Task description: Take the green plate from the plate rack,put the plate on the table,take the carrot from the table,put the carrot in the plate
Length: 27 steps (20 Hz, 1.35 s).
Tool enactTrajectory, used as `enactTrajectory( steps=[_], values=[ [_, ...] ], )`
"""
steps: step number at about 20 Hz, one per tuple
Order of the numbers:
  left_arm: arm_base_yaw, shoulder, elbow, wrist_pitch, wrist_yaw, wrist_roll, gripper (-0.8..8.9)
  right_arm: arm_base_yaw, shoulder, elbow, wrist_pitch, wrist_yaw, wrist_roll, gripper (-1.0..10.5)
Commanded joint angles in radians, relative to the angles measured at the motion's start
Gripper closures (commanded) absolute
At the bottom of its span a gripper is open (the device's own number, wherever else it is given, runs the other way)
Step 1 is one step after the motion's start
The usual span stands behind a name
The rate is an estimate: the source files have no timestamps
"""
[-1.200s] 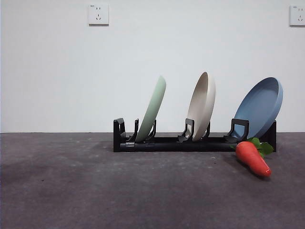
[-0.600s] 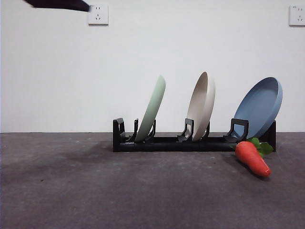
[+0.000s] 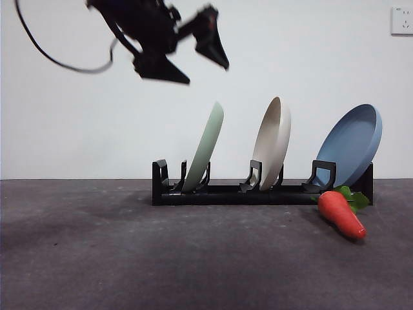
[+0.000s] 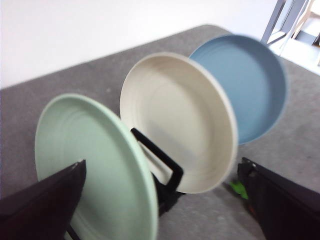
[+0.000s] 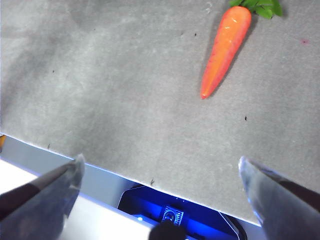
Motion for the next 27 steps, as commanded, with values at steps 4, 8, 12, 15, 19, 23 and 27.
enactTrajectory(
  steps=[4,8,12,15,19,23,27],
  values=[
    [-0.003,0.131,0.011,0.103,-0.047,0.037,2.53,-0.002,0.0,0.004,0.005,0.003,0.018,2.9],
    [-0.006,0.186,0.011,0.139,-0.069,0.038,2.53,-0.002,0.0,0.004,0.005,0.003,0.018,2.9],
    [-0.009,0.202,0.011,0.135,-0.07,0.038,4.53,-0.002,0.0,0.004,0.005,0.003,0.018,2.9],
    [-0.012,0.202,0.011,0.138,-0.068,0.037,6.35,-0.002,0.0,0.004,0.005,0.003,0.018,2.9],
    [-0.012,0.202,0.011,0.127,-0.064,0.037,7.32,-0.002,0.0,0.004,0.005,0.003,0.018,2.9],
    [-0.012,0.202,0.011,0.123,-0.043,0.034,8.22,-0.002,0.0,0.004,0.005,0.003,0.017,2.9],
    [-0.012,0.202,0.011,0.124,0.014,0.023,8.22,-0.002,0.0,0.004,0.005,0.003,0.017,2.9]
  ],
)
